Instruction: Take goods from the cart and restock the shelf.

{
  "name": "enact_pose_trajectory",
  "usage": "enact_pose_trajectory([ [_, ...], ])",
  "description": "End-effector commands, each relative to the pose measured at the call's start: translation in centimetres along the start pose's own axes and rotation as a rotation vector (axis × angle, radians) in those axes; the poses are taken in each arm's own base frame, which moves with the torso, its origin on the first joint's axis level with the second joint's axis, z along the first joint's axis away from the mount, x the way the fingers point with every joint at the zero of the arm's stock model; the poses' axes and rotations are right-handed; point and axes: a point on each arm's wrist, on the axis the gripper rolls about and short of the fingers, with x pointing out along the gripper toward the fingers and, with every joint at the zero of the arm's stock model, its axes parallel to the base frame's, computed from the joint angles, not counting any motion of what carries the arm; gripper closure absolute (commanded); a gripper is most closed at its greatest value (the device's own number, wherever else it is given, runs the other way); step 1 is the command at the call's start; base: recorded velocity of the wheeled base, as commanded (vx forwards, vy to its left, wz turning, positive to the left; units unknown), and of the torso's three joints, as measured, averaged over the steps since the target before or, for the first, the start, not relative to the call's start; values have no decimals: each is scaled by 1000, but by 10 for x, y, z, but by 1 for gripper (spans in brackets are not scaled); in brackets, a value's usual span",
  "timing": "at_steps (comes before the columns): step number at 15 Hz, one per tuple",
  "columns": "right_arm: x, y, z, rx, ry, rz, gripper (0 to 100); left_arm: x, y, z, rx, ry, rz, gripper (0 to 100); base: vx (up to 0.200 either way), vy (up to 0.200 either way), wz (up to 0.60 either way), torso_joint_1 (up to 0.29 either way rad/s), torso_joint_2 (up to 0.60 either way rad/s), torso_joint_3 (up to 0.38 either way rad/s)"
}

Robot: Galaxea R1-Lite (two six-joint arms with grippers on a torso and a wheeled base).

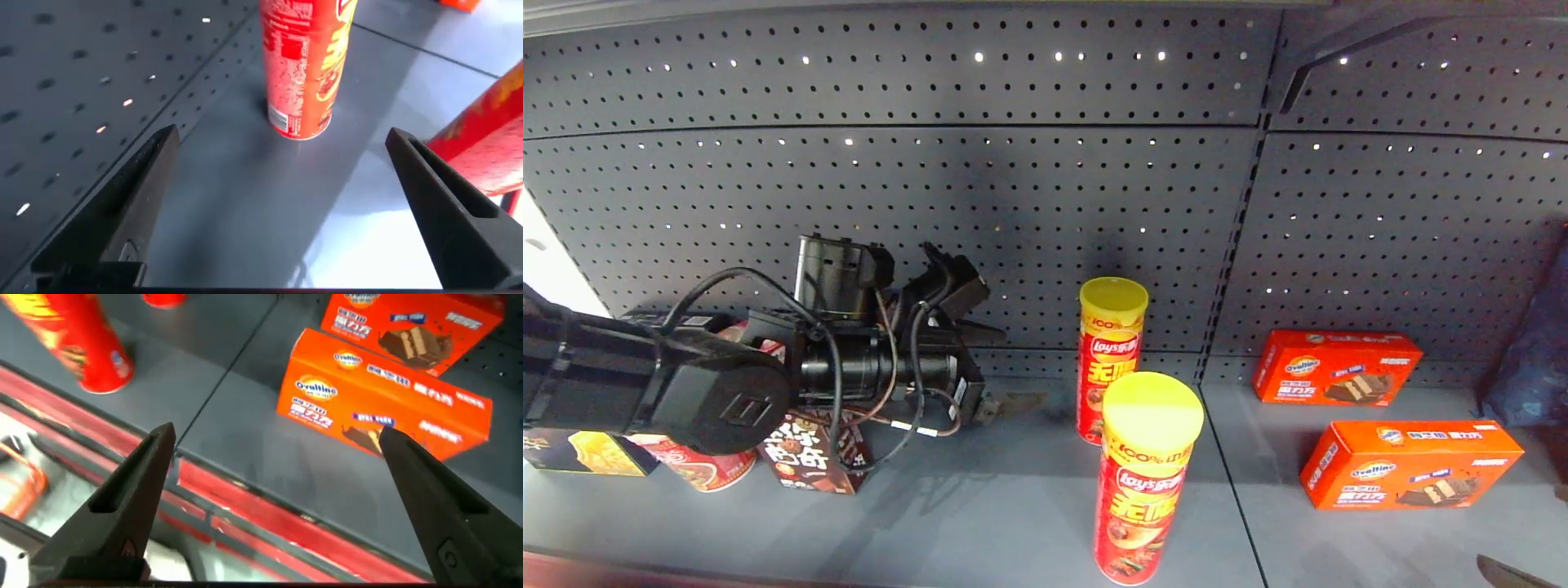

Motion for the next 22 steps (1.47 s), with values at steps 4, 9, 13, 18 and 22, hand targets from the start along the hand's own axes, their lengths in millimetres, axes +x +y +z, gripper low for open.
enact_pose_trajectory([
  [4,67,23,20,-31,175,106,0,-57,-23,28,-47,-73,152,0,0,0,0,0,0,0],
  [9,102,37,34,-49,206,133,0,-95,-49,28,-55,-102,205,0,0,0,0,0,0,0],
  [13,119,59,31,-98,237,206,0,-112,-56,31,-41,-140,228,0,0,0,0,0,0,0],
  [18,146,75,43,-69,218,123,0,-114,-58,24,-50,-123,243,0,0,0,0,0,0,0],
  [22,158,91,38,-47,228,133,0,-117,-53,24,-50,-127,266,0,0,0,0,0,0,0],
])
